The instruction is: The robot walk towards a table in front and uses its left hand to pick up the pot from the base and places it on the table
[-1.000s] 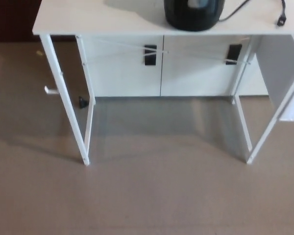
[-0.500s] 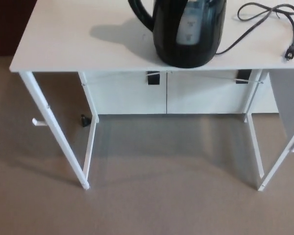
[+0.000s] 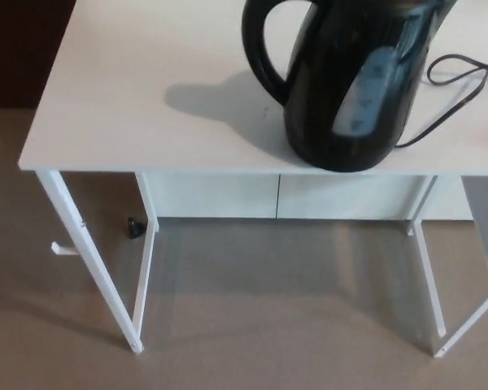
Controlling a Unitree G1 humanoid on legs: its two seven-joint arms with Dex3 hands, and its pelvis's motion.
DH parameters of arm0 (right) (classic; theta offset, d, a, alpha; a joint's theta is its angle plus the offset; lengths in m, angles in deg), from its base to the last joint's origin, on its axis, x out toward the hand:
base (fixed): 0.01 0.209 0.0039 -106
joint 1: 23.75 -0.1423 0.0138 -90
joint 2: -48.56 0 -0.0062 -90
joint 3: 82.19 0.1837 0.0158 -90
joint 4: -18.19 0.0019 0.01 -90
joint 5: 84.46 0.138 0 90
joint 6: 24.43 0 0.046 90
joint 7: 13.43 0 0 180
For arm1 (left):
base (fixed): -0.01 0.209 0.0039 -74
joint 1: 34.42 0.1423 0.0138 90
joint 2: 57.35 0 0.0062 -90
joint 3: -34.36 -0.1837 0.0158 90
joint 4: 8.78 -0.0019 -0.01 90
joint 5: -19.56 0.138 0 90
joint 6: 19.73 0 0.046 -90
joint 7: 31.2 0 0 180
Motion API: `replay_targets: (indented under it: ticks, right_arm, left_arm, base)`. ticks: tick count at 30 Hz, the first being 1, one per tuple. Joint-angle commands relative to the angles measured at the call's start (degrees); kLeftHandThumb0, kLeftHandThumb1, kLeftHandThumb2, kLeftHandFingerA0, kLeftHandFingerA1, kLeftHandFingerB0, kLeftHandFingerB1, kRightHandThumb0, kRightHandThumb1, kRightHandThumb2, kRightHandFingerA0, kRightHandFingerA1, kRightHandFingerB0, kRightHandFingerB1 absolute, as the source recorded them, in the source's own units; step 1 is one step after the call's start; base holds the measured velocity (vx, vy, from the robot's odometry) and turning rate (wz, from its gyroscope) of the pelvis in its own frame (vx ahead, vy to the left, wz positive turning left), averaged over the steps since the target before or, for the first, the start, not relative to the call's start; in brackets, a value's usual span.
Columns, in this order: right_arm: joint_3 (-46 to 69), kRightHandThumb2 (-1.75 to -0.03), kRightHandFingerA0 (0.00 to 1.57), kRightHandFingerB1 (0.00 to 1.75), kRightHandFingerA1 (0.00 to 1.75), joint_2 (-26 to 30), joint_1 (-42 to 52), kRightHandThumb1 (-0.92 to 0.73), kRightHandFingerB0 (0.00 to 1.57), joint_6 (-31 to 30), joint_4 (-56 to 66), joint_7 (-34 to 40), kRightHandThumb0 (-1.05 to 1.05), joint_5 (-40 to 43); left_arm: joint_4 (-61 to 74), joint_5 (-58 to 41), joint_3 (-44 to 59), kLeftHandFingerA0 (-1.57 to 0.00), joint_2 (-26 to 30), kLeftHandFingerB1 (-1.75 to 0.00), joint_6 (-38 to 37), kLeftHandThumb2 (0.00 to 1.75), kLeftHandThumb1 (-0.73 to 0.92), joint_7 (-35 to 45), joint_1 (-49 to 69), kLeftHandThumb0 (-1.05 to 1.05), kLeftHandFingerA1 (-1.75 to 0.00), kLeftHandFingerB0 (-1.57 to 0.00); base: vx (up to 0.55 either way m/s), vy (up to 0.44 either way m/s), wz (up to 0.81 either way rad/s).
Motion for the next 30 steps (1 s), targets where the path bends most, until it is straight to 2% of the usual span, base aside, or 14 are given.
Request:
replay_targets:
  ticks: [1,9,16,24,30]
  right_arm:
    - [-0.3,-0.88,0.35,0.50,0.60,0.9,0.6,-0.43,0.18,0.5,-0.2,1.2,-0.18,-0.6]
    - [0.1,-0.87,0.32,0.51,0.59,0.6,0.2,-0.42,0.18,0.2,-0.1,0.5,-0.18,0.0]
    - [-0.5,-0.87,0.31,0.51,0.58,0.8,0.2,-0.42,0.20,0.6,0.0,1.0,-0.20,-0.7]
    - [-0.7,-0.87,0.29,0.52,0.57,0.9,0.3,-0.43,0.21,1.1,0.0,0.7,-0.19,-0.6]
    - [-0.1,-0.86,0.32,0.52,0.58,0.6,-0.9,-0.42,0.22,0.0,-0.6,0.6,-0.20,0.0]
  left_arm:
    - [0.2,0.0,0.3,-0.21,0.6,-0.29,-0.8,0.59,0.62,0.6,0.8,-0.07,-0.34,-0.20]
    - [2.0,1.3,-0.5,-0.23,1.2,-0.30,-1.6,0.57,0.62,-0.7,1.5,-0.08,-0.35,-0.21]
    - [2.5,0.5,-0.4,-0.24,1.2,-0.30,-0.6,0.57,0.61,-0.1,1.6,-0.09,-0.34,-0.22]
    - [1.4,0.4,-0.3,-0.24,1.2,-0.30,-1.3,0.57,0.62,0.3,1.0,-0.08,-0.35,-0.22]
    - [0.4,-0.2,0.3,-0.23,1.2,-0.30,-0.7,0.57,0.62,0.7,-0.3,-0.08,-0.34,-0.22]
  base:
    - [0.08,-0.181,0.12]
    - [0.17,-0.139,-0.02]
    - [0.01,0.006,-0.01]
    - [0.09,0.175,0.00]
    - [0.05,-0.068,0.09]
